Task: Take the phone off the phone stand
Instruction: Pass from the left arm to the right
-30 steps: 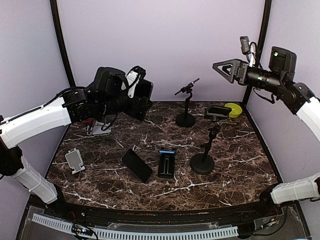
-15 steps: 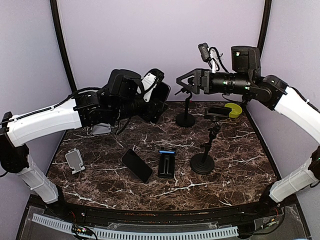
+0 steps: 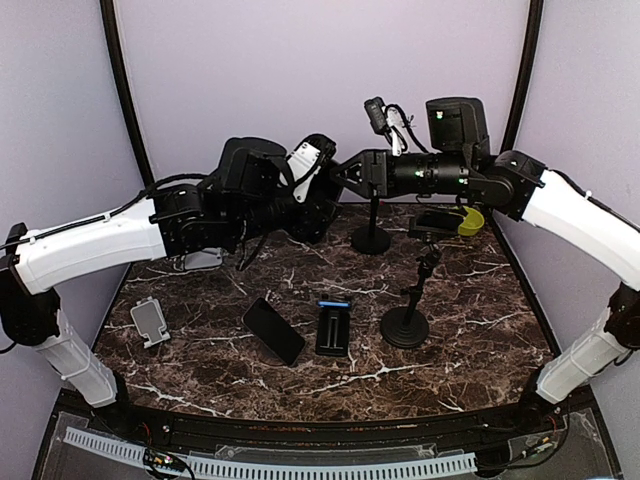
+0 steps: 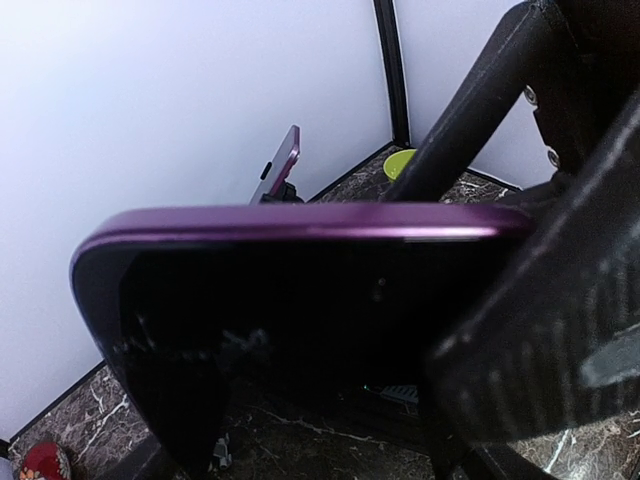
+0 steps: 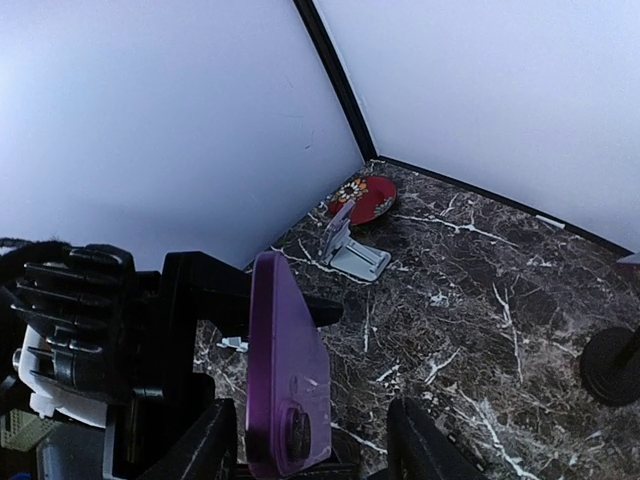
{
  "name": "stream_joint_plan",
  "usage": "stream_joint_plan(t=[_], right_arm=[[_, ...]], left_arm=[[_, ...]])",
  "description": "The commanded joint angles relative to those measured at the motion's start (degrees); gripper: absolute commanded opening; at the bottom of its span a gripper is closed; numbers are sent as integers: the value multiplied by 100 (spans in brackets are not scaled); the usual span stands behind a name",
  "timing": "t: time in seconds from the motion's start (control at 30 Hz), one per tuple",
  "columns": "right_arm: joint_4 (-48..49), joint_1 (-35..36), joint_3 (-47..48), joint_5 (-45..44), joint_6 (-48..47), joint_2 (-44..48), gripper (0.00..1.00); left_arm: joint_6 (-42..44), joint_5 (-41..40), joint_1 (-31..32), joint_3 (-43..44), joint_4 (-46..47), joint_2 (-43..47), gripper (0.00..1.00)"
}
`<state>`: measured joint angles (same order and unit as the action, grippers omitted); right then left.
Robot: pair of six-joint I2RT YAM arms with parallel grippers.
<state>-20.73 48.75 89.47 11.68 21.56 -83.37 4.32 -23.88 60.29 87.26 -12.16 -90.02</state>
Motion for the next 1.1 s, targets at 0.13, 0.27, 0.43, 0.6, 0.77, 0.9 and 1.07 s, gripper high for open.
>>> stream_joint_plan(t=[0.13, 0.27, 0.43, 0.6, 0.77, 0.9, 1.07], right_arm=[[406, 90, 177, 61, 26, -89, 26], [459, 91, 176, 136, 26, -118, 9], [522, 92, 169, 127, 15, -86, 0], [696, 97, 91, 57, 7, 48, 0], [1016, 26, -24, -81, 73, 216, 0], [1244, -223, -133, -39, 208, 347, 0], [1624, -735, -414, 90, 450, 648, 0]], left_arm=[[143, -229, 53, 126, 580, 158, 50], [138, -232, 53, 85, 627, 162, 50], [122, -247, 53, 35, 667, 181, 53], [41, -244, 48, 31, 580, 204, 83], [-64, 28, 53, 64, 313, 179, 99], [-143, 108, 50, 6, 168, 223, 99], [-240, 114, 44, -279, 303, 424, 99]])
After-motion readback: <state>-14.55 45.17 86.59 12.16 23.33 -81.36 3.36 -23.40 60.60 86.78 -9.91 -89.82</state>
